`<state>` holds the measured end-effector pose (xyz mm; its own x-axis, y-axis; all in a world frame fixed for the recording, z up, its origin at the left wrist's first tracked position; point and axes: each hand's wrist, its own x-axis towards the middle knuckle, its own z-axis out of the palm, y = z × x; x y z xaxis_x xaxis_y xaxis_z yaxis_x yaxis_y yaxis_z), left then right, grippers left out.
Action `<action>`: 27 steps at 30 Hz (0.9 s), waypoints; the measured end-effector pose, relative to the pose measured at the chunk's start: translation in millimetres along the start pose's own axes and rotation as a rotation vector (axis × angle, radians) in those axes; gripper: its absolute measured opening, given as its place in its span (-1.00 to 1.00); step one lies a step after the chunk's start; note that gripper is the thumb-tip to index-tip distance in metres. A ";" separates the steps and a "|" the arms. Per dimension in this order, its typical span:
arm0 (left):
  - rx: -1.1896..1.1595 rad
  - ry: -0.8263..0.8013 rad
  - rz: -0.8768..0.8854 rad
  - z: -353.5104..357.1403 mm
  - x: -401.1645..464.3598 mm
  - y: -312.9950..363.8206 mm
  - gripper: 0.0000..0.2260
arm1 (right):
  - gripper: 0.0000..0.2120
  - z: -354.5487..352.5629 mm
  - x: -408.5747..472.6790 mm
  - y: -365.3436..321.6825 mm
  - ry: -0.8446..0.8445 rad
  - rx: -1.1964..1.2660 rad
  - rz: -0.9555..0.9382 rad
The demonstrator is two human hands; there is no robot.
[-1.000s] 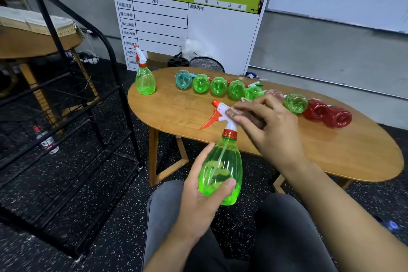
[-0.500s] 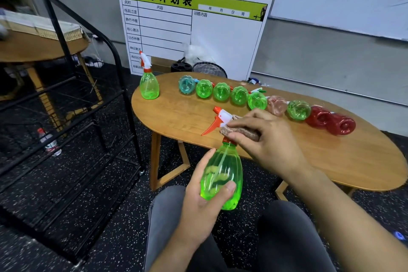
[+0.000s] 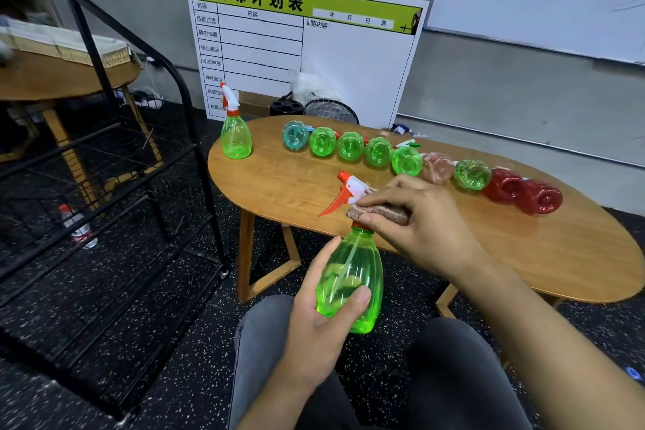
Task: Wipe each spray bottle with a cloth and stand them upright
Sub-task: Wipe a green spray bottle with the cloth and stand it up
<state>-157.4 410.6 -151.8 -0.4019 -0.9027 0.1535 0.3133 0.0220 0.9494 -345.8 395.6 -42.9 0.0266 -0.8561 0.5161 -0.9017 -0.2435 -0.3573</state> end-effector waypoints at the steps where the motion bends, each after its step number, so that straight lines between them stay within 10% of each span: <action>1: 0.002 -0.006 -0.001 0.2 0.0 0.0 -0.38 | -0.62 -0.1 -0.3 -0.3 0.009 -0.020 0.003; 13: 0.021 -0.054 -0.009 -0.6 -1.9 -3.0 -0.36 | -0.66 -1.9 7.4 -5.4 0.216 -0.080 0.071; 27: 0.020 -0.044 0.000 -1.3 0.5 -5.8 -0.36 | -0.68 13.8 2.2 -15.8 0.082 -0.112 -0.034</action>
<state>-158.4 409.5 -157.5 -0.4398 -0.8828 0.1651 0.2960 0.0311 0.9547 -325.5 391.3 -46.9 0.0268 -0.8069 0.5900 -0.9436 -0.2152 -0.2515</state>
